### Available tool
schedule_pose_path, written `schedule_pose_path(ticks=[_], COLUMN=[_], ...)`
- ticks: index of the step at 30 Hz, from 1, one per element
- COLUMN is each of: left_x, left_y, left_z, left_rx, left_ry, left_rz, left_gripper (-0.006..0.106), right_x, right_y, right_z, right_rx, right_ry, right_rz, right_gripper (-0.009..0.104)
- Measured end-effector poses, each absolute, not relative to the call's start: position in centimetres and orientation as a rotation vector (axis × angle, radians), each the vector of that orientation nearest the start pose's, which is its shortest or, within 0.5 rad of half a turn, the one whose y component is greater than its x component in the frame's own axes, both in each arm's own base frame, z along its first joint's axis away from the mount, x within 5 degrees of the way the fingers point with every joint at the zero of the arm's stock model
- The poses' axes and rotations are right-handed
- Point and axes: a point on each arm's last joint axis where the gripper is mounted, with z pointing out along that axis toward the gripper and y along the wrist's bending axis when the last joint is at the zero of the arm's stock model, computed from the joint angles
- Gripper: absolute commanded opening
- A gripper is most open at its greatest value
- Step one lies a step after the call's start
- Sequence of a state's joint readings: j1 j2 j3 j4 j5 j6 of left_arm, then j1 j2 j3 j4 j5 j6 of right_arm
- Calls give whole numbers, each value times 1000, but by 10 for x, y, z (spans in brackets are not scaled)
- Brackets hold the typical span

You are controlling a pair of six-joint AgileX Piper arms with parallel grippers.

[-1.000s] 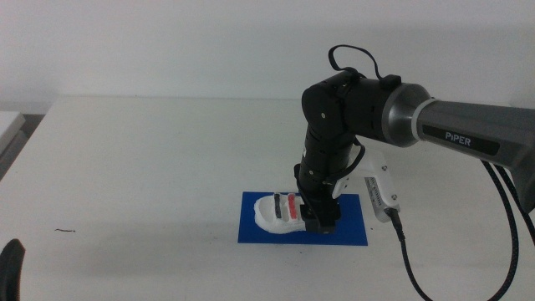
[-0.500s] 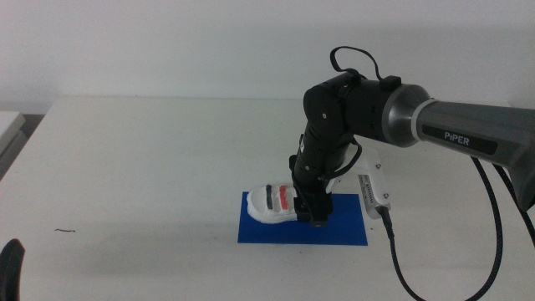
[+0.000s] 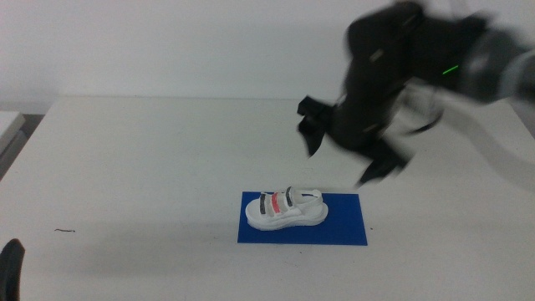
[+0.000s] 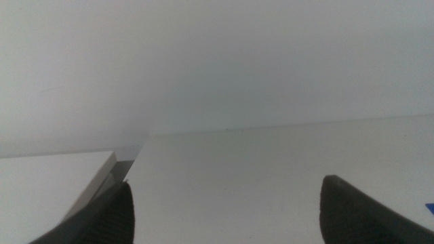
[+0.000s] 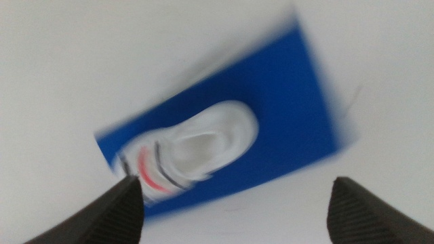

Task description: Use one arm to grab the shoe from the table and place it on the mat.

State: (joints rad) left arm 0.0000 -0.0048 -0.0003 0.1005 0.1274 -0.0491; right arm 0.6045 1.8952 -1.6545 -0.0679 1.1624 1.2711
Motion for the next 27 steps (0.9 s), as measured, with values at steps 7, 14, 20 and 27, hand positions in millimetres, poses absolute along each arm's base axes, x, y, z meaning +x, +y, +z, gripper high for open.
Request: schedule_pose_path(ticks=[7,14,20,27], left_x=[56,56,56,56], left_y=[1,1,1,1], left_z=[202,202,202,202], left_rx=[31,31,31,31], left_ry=[1605,1605,1605,1605], left_rz=[49,49,50,50], left_gripper=[94,94,94,94], right_x=[288,239,170,98], right_y=[183,95,30,17], right_z=[375,402,354,290], right_rx=[-262,-186,-7,-298], right_ry=[2639,2514,2408,2089], right_rz=[156,3,-52,29], right_gripper=[89,89,89,89])
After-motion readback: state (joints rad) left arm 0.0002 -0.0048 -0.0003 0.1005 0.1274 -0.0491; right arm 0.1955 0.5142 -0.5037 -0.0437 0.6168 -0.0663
